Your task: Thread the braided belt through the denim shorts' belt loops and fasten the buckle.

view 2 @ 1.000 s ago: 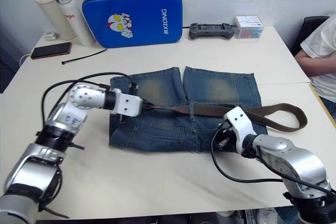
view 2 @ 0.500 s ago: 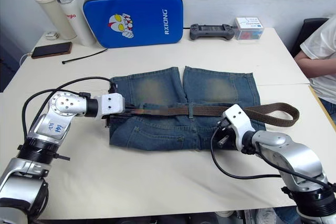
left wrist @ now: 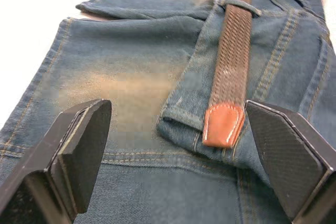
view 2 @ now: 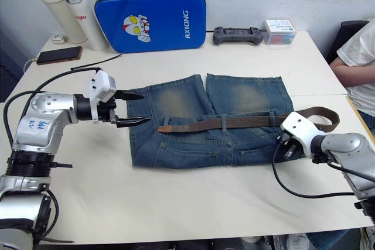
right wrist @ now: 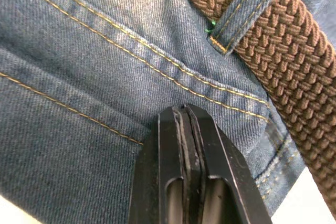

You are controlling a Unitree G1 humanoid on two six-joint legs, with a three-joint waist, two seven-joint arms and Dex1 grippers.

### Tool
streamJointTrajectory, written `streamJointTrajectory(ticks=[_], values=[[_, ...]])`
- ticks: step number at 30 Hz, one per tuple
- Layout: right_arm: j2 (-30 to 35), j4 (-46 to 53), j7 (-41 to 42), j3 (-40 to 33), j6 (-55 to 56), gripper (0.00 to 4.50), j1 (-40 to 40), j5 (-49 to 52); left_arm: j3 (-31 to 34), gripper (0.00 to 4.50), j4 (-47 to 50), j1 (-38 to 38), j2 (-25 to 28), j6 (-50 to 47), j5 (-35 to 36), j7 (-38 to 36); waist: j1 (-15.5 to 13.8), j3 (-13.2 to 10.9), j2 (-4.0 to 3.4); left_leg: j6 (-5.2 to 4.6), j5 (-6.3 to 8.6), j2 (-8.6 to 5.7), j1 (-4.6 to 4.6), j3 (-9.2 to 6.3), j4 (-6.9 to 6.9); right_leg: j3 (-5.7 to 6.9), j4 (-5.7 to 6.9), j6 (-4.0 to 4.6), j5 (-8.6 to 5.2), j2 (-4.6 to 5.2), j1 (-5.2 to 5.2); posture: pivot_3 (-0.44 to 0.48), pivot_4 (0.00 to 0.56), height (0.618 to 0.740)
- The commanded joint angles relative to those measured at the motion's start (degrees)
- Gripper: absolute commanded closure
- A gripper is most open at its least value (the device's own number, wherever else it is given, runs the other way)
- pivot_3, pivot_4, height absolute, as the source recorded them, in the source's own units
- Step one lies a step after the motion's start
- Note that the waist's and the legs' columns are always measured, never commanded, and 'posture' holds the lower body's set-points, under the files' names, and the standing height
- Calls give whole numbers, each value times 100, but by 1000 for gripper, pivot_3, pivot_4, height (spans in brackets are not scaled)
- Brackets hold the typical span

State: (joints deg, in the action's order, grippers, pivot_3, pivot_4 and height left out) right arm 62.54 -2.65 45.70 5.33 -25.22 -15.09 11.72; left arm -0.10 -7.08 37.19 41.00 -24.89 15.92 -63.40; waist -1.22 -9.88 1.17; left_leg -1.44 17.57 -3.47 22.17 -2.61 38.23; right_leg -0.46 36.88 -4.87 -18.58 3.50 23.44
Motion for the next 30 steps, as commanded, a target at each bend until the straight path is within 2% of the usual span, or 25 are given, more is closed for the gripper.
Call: streamJointTrajectory(ticks=[1, 6, 9, 13, 18, 22, 23, 24, 25, 27, 28, 30], values=[[-4, -1036, 48, 245, 670, 4500, -173, -748, 54, 36, 440, -97, -33, -184, 189, 75, -12, 1, 1, 0, 0, 0, 0, 0, 1, 0, 0, -1, 0, 0, 0, 0, 150, 740], [-251, -1207, 27, -27, 1159, 4500, -612, -825, 60, 36, 877, -268, -192, -509, 383, 210, -11, 1, 1, 1, 0, 0, 1, -1, 4, 0, 0, -1, 1, 1, -1, 0, 150, 740], [-233, -1019, 87, -342, 1013, 4500, -696, -686, 25, 36, 981, -286, -289, -594, 441, 262, -7, -8, -13, 3, 0, 0, 2, 0, 3, -1, 3, -1, 1, 0, 4, 0, 150, 740], [-126, -257, 409, -888, 325, 4500, -685, -153, -82, 36, 1016, -272, -389, -656, 478, 253, -10, -25, -51, 6, -2, 0, 10, 3, -2, -1, 5, -1, 1, -1, 16, 0, 150, 740], [-135, 1537, 758, -1550, -1600, 4500, -567, 1190, -133, 36, 914, -198, -401, -630, 482, 193, -1, -26, -54, 13, -5, 7, 11, 2, -7, -1, 9, 2, -1, -7, 21, 0, 150, 740], [-226, 2733, 746, -1646, -2545, 3227, -350, 1934, -171, 0, 805, -163, -344, -567, 422, 134, -27, -26, -54, 12, -4, 7, 12, -3, -6, 0, 4, 2, -1, -5, 18, 0, 150, 740], [-288, 3109, 701, -1586, -2721, 2671, -264, 2123, -174, 0, 774, -150, -325, -555, 412, 119, -30, -26, -54, 10, -3, 5, 13, -3, -6, 0, 2, 2, -1, -3, 17, 0, 150, 740], [-286, 3436, 690, -1427, -2669, 2360, -156, 2100, -183, 0, 751, -139, -304, -544, 396, 110, -43, -26, -54, 10, -3, 4, 13, -3, -5, 0, 2, 2, -1, -2, 17, 0, 150, 740], [-269, 3680, 676, -1291, -2646, 1775, -41, 2074, -188, 0, 737, -135, -290, -536, 389, 105, -39, -26, -54, 10, -3, 4, 14, -5, -5, 2, 2, 2, -1, -1, 17, 0, 150, 740], [-217, 3912, 677, -1107, -2723, 922, 150, 2090, -210, 0, 715, -126, -286, -527, 379, 103, -34, -26, -54, 10, -3, 4, 14, -5, -6, 1, 1, 2, -1, -2, 18, 0, 150, 740], [-178, 3963, 679, -1002, -2745, 607, 215, 2066, -236, 0, 706, -123, -279, -513, 361, 87, -32, -26, -54, 9, -3, 4, 14, -5, -6, 1, 0, 2, -1, -2, 17, 0, 150, 740], [-104, 3963, 665, -670, -2513, 607, 306, 1757, -263, 0, 690, -109, -284, -505, 342, 80, -29, -26, -54, 9, -2, 3, 14, -4, -5, 1, 0, 2, -1, -1, 17, 0, 150, 740]])
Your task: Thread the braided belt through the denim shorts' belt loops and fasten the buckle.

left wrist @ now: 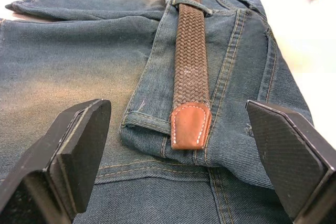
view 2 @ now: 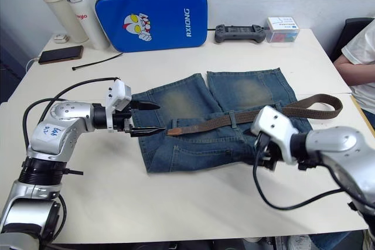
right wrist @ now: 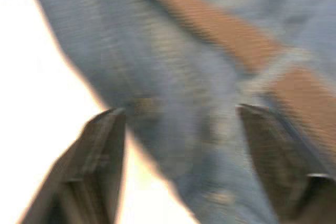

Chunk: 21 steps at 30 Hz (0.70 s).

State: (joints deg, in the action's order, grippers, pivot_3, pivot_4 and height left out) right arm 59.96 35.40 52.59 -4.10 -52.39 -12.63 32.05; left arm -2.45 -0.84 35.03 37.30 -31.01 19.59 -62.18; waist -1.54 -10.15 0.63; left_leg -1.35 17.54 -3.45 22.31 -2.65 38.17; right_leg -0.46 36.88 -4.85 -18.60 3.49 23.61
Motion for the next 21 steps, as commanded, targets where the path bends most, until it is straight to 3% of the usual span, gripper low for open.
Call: streamJointTrajectory(ticks=[1, 8, 11, 12, 16, 17, 21], values=[[143, 110, -64, 446, 349, 607, 67, -447, -39, 0, 58, 116, 88, 117, -37, -45, 5, 0, 0, 0, 0, 0, -1, 0, 0, -1, 0, 0, 0, 0, 0, 0, 150, 740], [-162, -850, -300, 1873, 1804, 607, -367, -2132, -115, 0, -77, 230, 41, 234, -127, -31, 40, 0, 0, 2, -1, 1, -2, 3, 0, -2, 3, 0, 0, -3, 5, 0, 150, 740], [-214, -1365, -304, 2294, 2430, 1845, -488, -2820, -198, 0, -181, 300, -50, 354, -197, -4, 33, 0, 0, 4, -2, 0, -2, 4, 0, -1, 5, 1, -1, -4, 6, 0, 150, 740], [-238, -1483, -302, 2334, 2598, 2464, -488, -2942, -223, 0, -208, 322, -83, 381, -218, 11, 35, 3, 5, 4, -2, 0, -3, 4, 0, -1, 4, 1, -1, -3, 5, 0, 150, 740], [-188, -1792, -231, 2258, 3263, 4162, -402, -3298, -262, 0, -243, 370, -178, 430, -219, 44, 38, 9, 14, 4, -2, 0, -10, 3, 3, -1, 6, 1, -1, -4, -3, 0, 150, 740], [-169, -1841, -206, 2219, 3405, 4364, -369, -3358, -264, 0, -247, 370, -181, 440, -216, 46, 38, 9, 14, 4, -2, 0, -12, 3, 4, -1, 8, 1, -1, -4, -4, 0, 150, 740], [157, -2008, 43, 1688, 4197, 4364, -64, -3269, -247, 0, -370, 367, -149, 532, -245, 13, 27, 9, 14, 4, -3, -1, -12, 4, 5, -1, 10, 1, -1, -3, -4, 0, 150, 740]])
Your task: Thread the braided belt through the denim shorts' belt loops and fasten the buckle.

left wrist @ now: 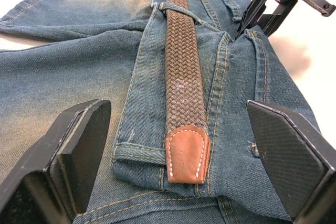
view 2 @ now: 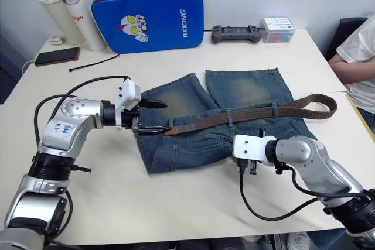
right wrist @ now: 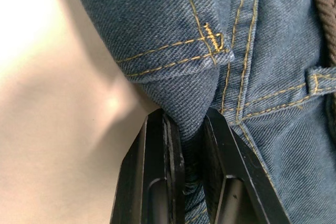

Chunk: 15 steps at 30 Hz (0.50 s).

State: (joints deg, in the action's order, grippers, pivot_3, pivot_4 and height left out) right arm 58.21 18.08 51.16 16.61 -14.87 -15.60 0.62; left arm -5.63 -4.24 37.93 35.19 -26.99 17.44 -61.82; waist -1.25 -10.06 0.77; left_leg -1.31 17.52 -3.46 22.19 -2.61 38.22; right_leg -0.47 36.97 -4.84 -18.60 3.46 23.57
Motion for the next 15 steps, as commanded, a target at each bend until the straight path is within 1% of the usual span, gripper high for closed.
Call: streamJointTrajectory(ticks=[1, 3, 5, 7, 11, 15], values=[[458, -376, 248, -519, 664, 4364, 335, -122, 68, 0, -62, 77, 67, 154, -38, -32, -15, 0, 0, 0, 0, 0, 0, 1, 0, 0, 0, 0, 0, 0, 0, 0, 150, 740], [741, -679, 383, -799, 1172, 4364, 566, -114, 44, 0, -127, 89, 60, 199, -58, -49, -81, -1, -2, -2, 1, -3, 5, -2, 2, 3, -4, 0, 0, 2, 0, 0, 150, 740], [889, -933, 470, -966, 1564, 4364, 707, -118, 29, 0, -168, 100, 44, 230, -76, -59, -108, -1, -2, -6, 2, -7, 8, -4, 5, 5, -9, -2, 1, 6, -2, 0, 150, 740], [880, -1143, 513, -1119, 1678, 4364, 783, -18, -3, 0, -210, 118, 16, 272, -105, -79, -105, -1, -2, -8, 4, -7, 7, -2, 8, 4, -11, -4, 2, 6, -7, 0, 150, 740], [849, -1859, 684, -1225, 2401, 4364, 711, -33, -62, 0, -302, 178, -54, 325, -129, -131, -76, -2, -2, -7, 3, -5, 4, -1, 7, 4, -7, -4, 2, 3, -6, 0, 150, 740], [818, -2247, 800, -1297, 2691, 4364, 574, 29, -92, 0, -344, 215, -80, 347, -147, -151, -62, -2, -2, -7, 3, -5, 5, -1, 8, 4, -7, -5, 2, 3, -7, 0, 150, 740]])
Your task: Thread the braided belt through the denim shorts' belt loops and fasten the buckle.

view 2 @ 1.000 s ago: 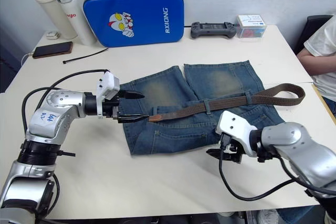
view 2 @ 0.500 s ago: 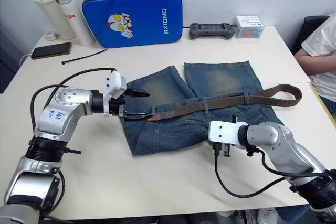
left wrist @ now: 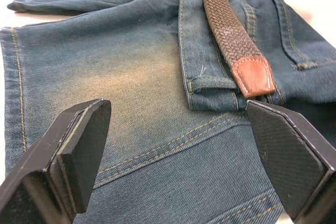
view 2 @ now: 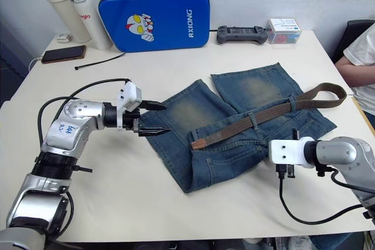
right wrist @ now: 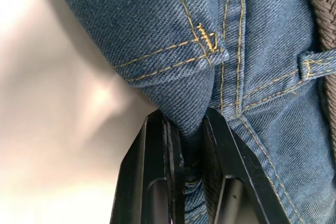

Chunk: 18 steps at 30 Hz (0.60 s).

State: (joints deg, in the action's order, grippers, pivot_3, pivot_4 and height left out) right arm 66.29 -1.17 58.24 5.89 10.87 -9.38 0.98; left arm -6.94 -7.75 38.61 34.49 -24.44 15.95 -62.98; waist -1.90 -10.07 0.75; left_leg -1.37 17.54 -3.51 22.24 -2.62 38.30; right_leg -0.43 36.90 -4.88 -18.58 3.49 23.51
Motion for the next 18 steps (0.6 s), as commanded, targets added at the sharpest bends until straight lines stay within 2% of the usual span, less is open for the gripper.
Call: streamJointTrajectory(ticks=[1, 2, 4, 9, 11, 15, 18], values=[[52, -360, 178, -262, 102, 4364, -63, 56, 30, 0, 14, 146, -19, 86, 3, -35, 7, 0, 0, 0, 0, 0, 0, 0, 0, 1, 0, 0, 0, 0, 0, 0, 150, 740], [86, -389, 249, -283, 94, 3337, -74, 97, 25, 0, 20, 144, -25, 82, 3, -37, 10, 0, 0, 0, 0, 0, 0, 0, 0, 1, 0, 0, 0, 0, 0, 0, 150, 740], [209, -327, 395, -480, -25, 2475, -31, 274, 4, 0, 69, 105, -14, 53, 17, -82, 20, 0, -1, 0, 0, 0, 0, 0, 0, 1, 1, 0, 0, 0, 0, 0, 150, 740], [337, 1026, 729, -1409, -2636, 43, -150, 1932, -2, 0, 104, 53, 52, 28, 25, -169, 64, -4, -7, 4, -2, 7, 0, 0, -1, -2, 6, 1, 0, -5, 4, 0, 150, 740], [370, 1488, 655, -1705, -3650, 11, -196, 2509, -15, 0, 96, 53, 68, 22, 23, -208, 67, -4, -9, 5, -2, 9, 0, 0, -6, -2, 8, 3, -1, -6, 7, 0, 150, 740], [-71, 2152, -255, -2226, -5792, 11, -550, 3899, -48, 0, 91, 61, 67, 12, 9, -256, 43, -5, -7, 6, -1, 11, 1, -4, -5, 0, 3, 4, -2, -5, 4, 0, 150, 740], [-1083, 2715, -2130, -2816, -8057, 11, -944, 5127, -51, 0, 108, 60, 69, -2, 11, -261, 40, -1, 3, 5, -1, 10, 2, -7, -5, 1, 1, 4, -2, -2, 3, 0, 150, 740]])
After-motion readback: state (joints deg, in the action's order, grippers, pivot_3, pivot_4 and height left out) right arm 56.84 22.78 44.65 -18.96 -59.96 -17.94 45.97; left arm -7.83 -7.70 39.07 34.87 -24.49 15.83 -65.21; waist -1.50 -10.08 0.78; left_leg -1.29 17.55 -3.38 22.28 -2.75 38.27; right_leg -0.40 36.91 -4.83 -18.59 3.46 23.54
